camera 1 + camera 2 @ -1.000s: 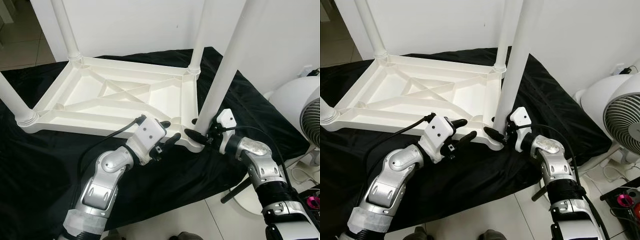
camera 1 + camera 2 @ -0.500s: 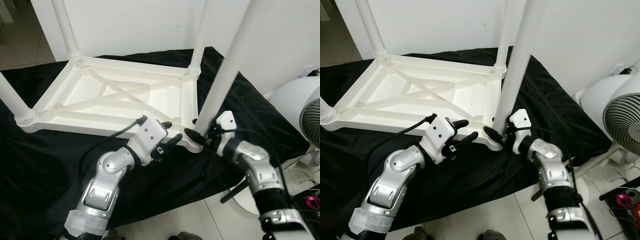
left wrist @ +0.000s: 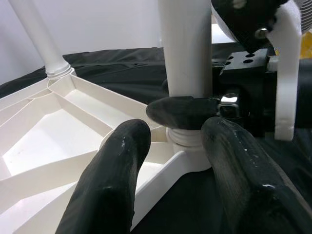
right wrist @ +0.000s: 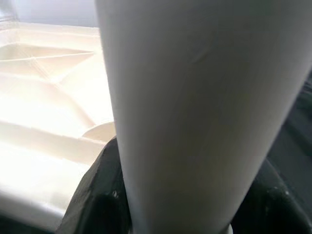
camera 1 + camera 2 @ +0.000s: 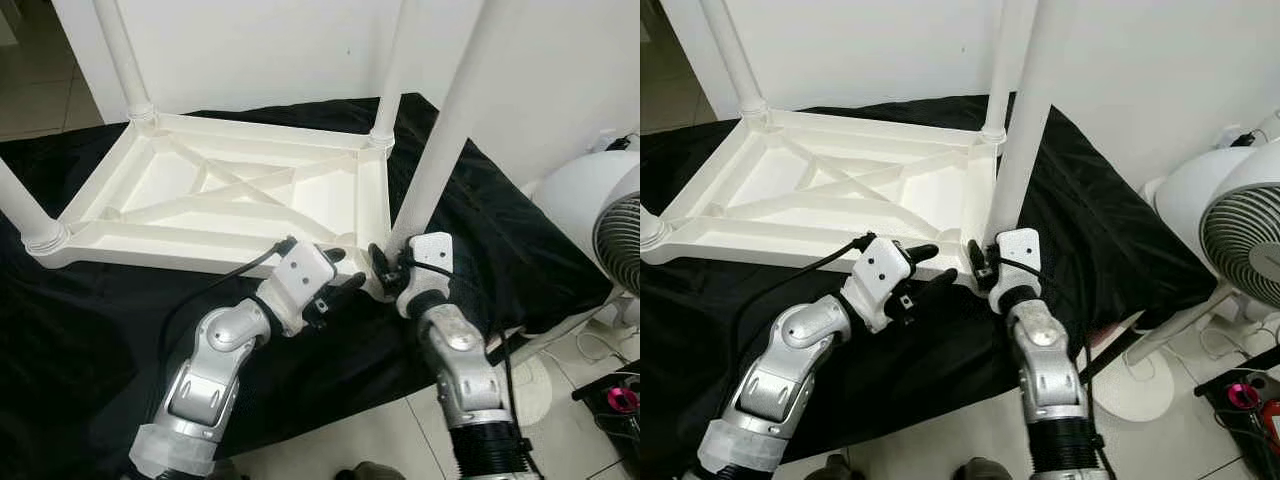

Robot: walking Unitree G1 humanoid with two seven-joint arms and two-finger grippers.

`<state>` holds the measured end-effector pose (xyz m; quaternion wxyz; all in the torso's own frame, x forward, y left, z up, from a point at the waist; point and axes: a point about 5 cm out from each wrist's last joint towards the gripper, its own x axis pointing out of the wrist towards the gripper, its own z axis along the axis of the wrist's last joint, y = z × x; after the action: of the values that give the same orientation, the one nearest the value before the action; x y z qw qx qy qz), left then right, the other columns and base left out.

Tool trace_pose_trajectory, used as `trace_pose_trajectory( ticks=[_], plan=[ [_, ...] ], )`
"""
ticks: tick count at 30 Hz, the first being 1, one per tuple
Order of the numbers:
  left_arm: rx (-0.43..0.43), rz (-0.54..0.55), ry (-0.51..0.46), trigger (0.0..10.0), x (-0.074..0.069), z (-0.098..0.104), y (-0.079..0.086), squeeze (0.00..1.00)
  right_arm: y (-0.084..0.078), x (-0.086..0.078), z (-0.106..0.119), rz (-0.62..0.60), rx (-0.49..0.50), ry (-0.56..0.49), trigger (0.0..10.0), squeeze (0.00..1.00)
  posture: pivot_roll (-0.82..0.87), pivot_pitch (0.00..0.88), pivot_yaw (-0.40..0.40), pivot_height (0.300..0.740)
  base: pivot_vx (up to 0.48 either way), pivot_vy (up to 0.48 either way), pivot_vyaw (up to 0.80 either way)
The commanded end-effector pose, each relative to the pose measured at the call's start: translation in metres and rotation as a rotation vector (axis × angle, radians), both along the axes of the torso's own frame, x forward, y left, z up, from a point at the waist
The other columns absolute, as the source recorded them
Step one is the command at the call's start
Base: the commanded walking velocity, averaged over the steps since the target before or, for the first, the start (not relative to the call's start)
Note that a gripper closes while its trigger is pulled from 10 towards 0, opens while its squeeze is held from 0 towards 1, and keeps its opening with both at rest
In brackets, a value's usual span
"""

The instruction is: Building children table

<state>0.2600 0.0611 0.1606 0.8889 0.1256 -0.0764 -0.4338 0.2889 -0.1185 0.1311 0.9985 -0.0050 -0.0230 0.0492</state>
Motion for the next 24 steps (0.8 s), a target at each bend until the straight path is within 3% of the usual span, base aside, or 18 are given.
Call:
trace_pose_trajectory(
  ticks=[1, 4, 10, 11, 20, 21, 24],
  plan=[
    [-0.009, 0.076, -0.011, 10.0, 0.003, -0.001, 0.002, 0.0, 0.002, -0.001, 0.005, -0.047, 0.005, -0.015, 10.0, 0.0, -0.06, 0.0, -0.022, 0.74, 0.0, 0.0, 0.0],
    [-0.009, 0.074, -0.011, 10.0, 0.002, -0.001, 0.002, 0.0, 0.01, -0.003, 0.007, -0.054, 0.017, -0.019, 10.0, 0.0, -0.07, 0.0, -0.02, 0.74, 0.0, 0.0, 0.0],
    [-0.007, 0.07, -0.01, 10.0, 0.001, -0.001, 0.001, 0.0, 0.007, -0.006, 0.014, -0.028, 0.028, -0.047, 10.0, 0.0, -0.07, 0.0, -0.022, 0.74, 0.0, 0.0, 0.0],
    [-0.005, 0.069, -0.011, 10.0, 0.001, -0.002, 0.002, 0.0, 0.003, -0.007, 0.017, -0.008, 0.04, -0.062, 10.0, 1.0, -0.07, 0.0, -0.026, 0.74, 0.0, 0.0, 0.0],
    [0.001, 0.07, -0.008, 10.0, 0.0, -0.003, 0.004, 0.0, -0.021, -0.014, 0.025, 0.107, 0.044, -0.097, 10.0, 1.0, -0.07, 0.001, -0.03, 0.74, 0.0, 0.0, 0.0],
    [0.002, 0.071, -0.008, 10.0, 0.0, -0.003, 0.004, 0.0, -0.027, -0.015, 0.024, 0.146, 0.031, -0.091, 10.0, 0.0, -0.07, 0.002, -0.029, 0.74, 0.0, 0.0, 0.0],
    [0.003, 0.071, -0.007, 10.0, 0.0, -0.003, 0.005, 0.0, -0.031, -0.016, 0.023, 0.172, 0.023, -0.086, 10.0, 0.0, -0.07, 0.002, -0.029, 0.74, 0.0, 0.0, 0.0]
  ],
)
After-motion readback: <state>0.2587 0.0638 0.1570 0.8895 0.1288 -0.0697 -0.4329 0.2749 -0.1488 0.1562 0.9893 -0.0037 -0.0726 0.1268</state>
